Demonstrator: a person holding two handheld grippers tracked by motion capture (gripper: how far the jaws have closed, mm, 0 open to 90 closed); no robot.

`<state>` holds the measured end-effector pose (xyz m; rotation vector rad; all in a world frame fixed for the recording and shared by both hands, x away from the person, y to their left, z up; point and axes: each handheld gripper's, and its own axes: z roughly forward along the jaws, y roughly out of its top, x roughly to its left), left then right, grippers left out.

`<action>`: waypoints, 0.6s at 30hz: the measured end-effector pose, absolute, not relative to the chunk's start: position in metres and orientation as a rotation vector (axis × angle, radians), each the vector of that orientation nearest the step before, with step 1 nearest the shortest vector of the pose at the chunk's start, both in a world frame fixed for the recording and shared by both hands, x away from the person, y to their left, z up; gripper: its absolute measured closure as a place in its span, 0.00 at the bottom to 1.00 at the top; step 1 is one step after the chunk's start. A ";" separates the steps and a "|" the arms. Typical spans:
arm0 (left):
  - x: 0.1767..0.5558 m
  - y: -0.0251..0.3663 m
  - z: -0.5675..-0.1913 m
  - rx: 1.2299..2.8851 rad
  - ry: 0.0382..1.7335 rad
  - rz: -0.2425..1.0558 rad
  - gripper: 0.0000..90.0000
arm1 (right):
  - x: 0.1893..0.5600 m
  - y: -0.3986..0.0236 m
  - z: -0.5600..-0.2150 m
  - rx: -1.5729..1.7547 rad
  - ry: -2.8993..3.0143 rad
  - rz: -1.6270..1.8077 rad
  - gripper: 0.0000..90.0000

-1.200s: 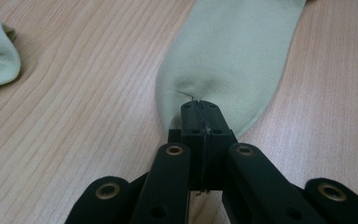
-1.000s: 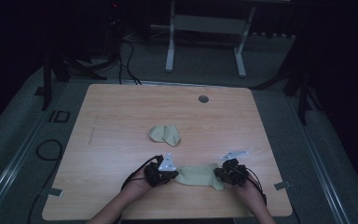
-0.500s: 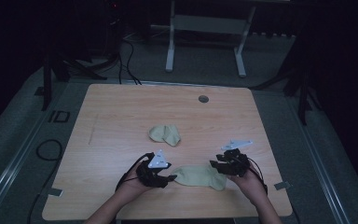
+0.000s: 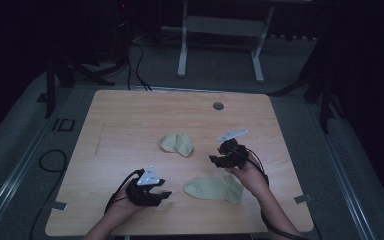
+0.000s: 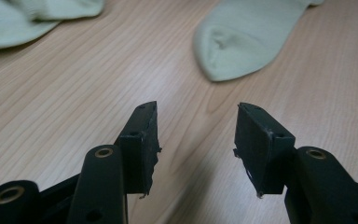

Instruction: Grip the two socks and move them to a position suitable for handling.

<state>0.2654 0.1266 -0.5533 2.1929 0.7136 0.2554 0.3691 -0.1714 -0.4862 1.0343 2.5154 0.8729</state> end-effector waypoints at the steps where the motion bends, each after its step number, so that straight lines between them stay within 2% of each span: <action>1: 0.264 0.129 -0.553 2.188 0.719 0.249 0.54 | 0.372 -0.167 -0.486 1.032 2.515 0.875 0.56; 18: 0.252 0.149 -0.562 2.191 0.764 0.210 0.54 | 0.421 -0.090 -0.489 1.022 2.574 0.859 0.52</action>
